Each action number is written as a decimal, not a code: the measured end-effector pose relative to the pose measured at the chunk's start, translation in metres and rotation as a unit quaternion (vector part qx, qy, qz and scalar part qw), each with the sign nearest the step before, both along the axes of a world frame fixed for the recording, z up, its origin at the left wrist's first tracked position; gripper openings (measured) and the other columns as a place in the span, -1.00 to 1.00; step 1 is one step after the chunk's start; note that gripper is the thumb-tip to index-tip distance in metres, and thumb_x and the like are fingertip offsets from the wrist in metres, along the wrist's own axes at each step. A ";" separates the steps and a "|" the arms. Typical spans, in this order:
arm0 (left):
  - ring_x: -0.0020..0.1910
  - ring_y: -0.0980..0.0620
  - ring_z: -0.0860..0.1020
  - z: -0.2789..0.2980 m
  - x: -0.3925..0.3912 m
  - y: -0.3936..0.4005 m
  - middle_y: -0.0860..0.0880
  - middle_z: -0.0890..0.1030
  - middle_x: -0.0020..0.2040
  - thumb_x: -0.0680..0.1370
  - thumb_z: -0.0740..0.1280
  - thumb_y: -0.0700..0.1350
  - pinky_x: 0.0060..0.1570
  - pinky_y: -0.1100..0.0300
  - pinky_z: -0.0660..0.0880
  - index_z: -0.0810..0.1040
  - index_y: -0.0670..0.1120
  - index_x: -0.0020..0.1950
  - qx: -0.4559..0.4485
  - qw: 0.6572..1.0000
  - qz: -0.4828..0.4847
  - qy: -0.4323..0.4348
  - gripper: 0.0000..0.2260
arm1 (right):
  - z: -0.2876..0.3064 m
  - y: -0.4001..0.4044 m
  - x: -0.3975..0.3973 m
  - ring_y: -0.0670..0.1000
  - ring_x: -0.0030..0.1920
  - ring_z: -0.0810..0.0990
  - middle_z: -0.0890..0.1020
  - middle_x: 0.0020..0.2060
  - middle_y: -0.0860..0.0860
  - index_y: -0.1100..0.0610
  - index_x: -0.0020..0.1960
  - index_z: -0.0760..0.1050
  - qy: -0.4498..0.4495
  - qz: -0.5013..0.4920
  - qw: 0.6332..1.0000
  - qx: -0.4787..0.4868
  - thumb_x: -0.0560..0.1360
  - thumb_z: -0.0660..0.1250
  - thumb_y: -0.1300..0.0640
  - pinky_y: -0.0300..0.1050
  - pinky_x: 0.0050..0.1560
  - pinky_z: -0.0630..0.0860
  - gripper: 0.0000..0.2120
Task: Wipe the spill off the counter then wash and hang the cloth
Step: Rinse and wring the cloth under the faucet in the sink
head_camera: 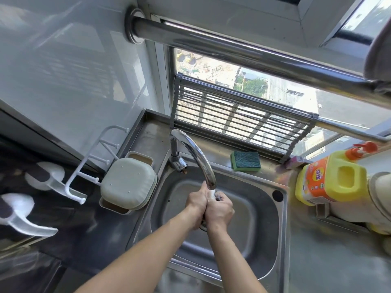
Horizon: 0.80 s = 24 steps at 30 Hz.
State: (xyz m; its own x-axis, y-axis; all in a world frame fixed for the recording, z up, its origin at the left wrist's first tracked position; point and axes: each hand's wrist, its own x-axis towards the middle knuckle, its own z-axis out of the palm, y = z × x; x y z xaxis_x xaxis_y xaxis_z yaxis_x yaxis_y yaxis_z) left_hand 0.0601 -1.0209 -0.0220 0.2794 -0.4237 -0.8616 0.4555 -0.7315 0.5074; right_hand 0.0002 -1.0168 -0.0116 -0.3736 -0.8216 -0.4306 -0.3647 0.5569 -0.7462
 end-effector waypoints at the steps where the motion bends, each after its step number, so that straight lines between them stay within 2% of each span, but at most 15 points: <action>1: -0.25 -0.05 0.67 -0.001 -0.001 0.000 -0.01 0.70 -0.32 0.50 0.41 0.10 -0.23 0.09 0.58 0.65 -0.10 -0.36 -0.003 1.000 0.001 0.008 -0.66 | 0.002 -0.001 0.000 0.12 -0.37 0.45 0.52 -0.49 0.11 0.28 -0.32 0.45 0.002 0.006 1.000 -0.009 0.47 0.46 0.01 -0.01 -0.29 0.38 -0.61; 5: -0.36 -0.02 0.60 -0.001 -0.003 0.001 0.03 0.64 -0.41 0.54 0.39 0.02 -0.43 0.26 0.45 0.64 -0.09 -0.29 -0.018 0.999 0.000 0.033 -0.73 | 0.006 -0.003 -0.004 0.14 -0.38 0.47 0.49 -0.54 0.05 0.17 -0.44 0.42 0.016 0.033 0.999 -0.027 0.48 0.42 0.08 -0.02 -0.30 0.36 -0.62; 7: -0.43 0.01 0.55 0.003 -0.003 0.002 0.04 0.61 -0.45 0.57 0.36 0.03 -0.52 0.32 0.38 0.62 -0.09 -0.28 -0.022 0.999 -0.007 0.037 -0.71 | 0.006 -0.004 -0.006 0.14 -0.40 0.46 0.47 -0.56 0.05 0.16 -0.47 0.39 0.020 0.038 0.999 -0.016 0.48 0.41 0.08 0.00 -0.31 0.35 -0.60; 9: -0.49 0.06 0.51 0.006 -0.002 0.004 0.04 0.57 -0.46 0.62 0.31 0.04 -0.56 0.36 0.34 0.57 -0.08 -0.29 -0.035 0.998 -0.029 0.032 -0.67 | 0.005 -0.006 -0.008 0.13 -0.39 0.48 0.51 -0.53 0.06 0.16 -0.47 0.43 0.022 0.035 0.999 0.014 0.49 0.38 0.05 -0.06 -0.30 0.33 -0.60; 12: -0.54 0.15 0.48 0.008 0.002 0.006 0.03 0.55 -0.43 0.70 0.20 -0.03 -0.56 0.36 0.35 0.47 -0.06 -0.26 -0.070 0.995 -0.070 0.026 -0.67 | 0.001 -0.011 -0.011 0.20 -0.27 0.58 0.61 -0.45 0.08 0.22 -0.36 0.56 -0.027 -0.037 0.996 0.071 0.50 0.32 0.01 -0.02 -0.19 0.51 -0.64; 14: -0.33 0.10 0.59 0.008 0.008 0.007 -0.05 0.65 -0.20 0.69 0.22 -0.01 -0.41 0.27 0.49 0.50 -0.09 -0.02 -0.085 0.991 -0.104 0.003 -0.80 | -0.003 -0.014 -0.017 0.21 -0.18 0.66 0.68 -0.33 0.09 0.19 -0.27 0.60 -0.127 -0.129 0.977 0.113 0.49 0.34 -0.05 0.08 -0.03 0.63 -0.67; 15: -0.20 0.03 0.63 0.006 0.013 0.008 -0.10 0.66 -0.05 0.66 0.28 0.03 -0.34 0.21 0.55 0.46 -0.09 0.11 -0.087 0.988 -0.125 -0.012 -0.81 | -0.006 -0.015 -0.020 0.21 -0.16 0.68 0.70 -0.25 0.11 0.17 -0.21 0.60 -0.186 -0.167 0.960 0.125 0.49 0.34 -0.05 0.13 -0.03 0.65 -0.71; 17: -0.04 -0.11 0.66 0.001 0.020 0.014 -0.15 0.61 0.09 0.58 0.39 -0.04 -0.29 0.02 0.64 0.37 -0.01 0.20 -0.068 0.986 -0.153 -0.006 -0.73 | -0.004 -0.016 -0.026 0.19 -0.23 0.66 0.68 -0.21 0.15 0.15 -0.14 0.55 -0.288 -0.213 0.926 0.119 0.49 0.32 0.04 0.08 -0.19 0.65 -0.82; 19: 0.03 -0.22 0.66 -0.003 0.026 0.019 -0.19 0.58 0.12 0.56 0.30 -0.26 -0.26 -0.18 0.66 0.42 0.01 0.17 -0.053 0.986 -0.157 0.004 -0.74 | 0.002 -0.018 -0.032 0.13 -0.34 0.60 0.62 -0.26 0.13 0.12 -0.14 0.52 -0.362 -0.230 0.899 0.091 0.52 0.29 0.13 -0.04 -0.29 0.59 -0.90; 20: 0.00 -0.23 0.67 -0.003 0.028 0.019 -0.20 0.59 0.10 0.56 0.23 -0.32 -0.25 -0.21 0.65 0.46 0.00 0.14 -0.043 0.988 -0.147 -0.002 -0.73 | 0.005 -0.019 -0.035 0.10 -0.34 0.60 0.63 -0.26 0.11 0.11 -0.12 0.55 -0.390 -0.226 0.889 0.081 0.55 0.28 0.15 -0.06 -0.28 0.57 -0.89; 22: -0.17 -0.16 0.66 0.000 0.028 0.015 -0.17 0.62 -0.02 0.57 0.16 -0.30 -0.28 -0.10 0.63 0.51 -0.04 0.08 -0.025 0.995 -0.098 0.007 -0.77 | 0.006 -0.018 -0.036 0.09 -0.26 0.64 0.70 -0.21 0.09 0.11 0.02 0.64 -0.402 -0.173 0.897 0.070 0.56 0.29 0.16 -0.04 -0.18 0.58 -0.84; 24: -0.35 -0.05 0.60 0.010 0.022 0.011 -0.09 0.64 -0.21 0.61 0.16 -0.08 -0.36 0.13 0.53 0.56 -0.05 -0.02 -0.021 0.998 -0.051 0.042 -0.82 | 0.002 -0.013 -0.032 0.09 -0.15 0.67 0.74 -0.09 0.12 0.10 0.14 0.67 -0.340 -0.067 0.934 0.084 0.49 0.31 0.14 -0.04 -0.13 0.60 -0.73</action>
